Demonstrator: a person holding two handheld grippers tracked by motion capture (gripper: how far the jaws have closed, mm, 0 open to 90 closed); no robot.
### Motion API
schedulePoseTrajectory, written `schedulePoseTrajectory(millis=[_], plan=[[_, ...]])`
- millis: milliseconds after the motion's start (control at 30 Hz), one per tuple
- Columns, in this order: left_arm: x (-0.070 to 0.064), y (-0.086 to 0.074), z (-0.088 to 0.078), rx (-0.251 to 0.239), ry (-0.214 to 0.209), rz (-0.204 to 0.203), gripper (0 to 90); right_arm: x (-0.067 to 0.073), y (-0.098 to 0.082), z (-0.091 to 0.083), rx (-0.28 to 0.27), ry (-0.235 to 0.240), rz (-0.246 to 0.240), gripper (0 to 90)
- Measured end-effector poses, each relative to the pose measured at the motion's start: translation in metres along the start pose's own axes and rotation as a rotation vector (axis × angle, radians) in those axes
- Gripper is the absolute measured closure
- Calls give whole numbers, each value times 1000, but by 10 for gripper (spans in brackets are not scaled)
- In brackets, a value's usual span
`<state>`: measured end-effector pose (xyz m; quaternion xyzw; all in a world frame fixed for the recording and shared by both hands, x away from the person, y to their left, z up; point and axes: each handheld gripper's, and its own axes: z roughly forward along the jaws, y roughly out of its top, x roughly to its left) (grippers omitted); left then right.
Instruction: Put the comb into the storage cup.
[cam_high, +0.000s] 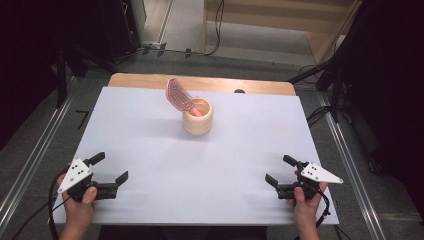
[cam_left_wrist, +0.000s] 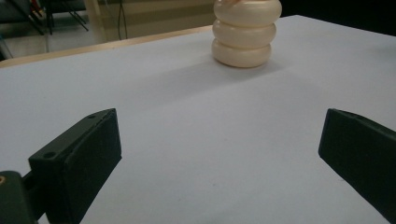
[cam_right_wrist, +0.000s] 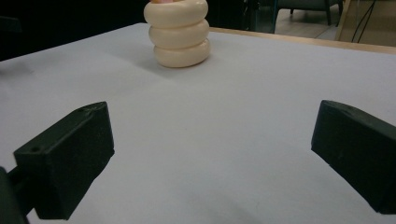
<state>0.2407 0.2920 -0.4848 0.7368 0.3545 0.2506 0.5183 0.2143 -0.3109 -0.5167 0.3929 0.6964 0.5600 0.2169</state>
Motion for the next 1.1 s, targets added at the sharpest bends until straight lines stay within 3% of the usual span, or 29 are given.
schedulePoseTrajectory(millis=[267,400,633,767,1100], plan=[[12,-6,-10,13,29,14,0,0,0,0,4,2,0,0],[19,-10,-12,-12,12,-44,0,1,0,0,6,4,1,0],[16,-12,-11,-5,4,-28,0,0,0,1,0,4,1,0],[19,-13,-12,-21,-2,-57,0,0,0,0,1,5,4,0],[19,-13,-12,-22,1,-57,0,0,0,1,2,3,3,0]])
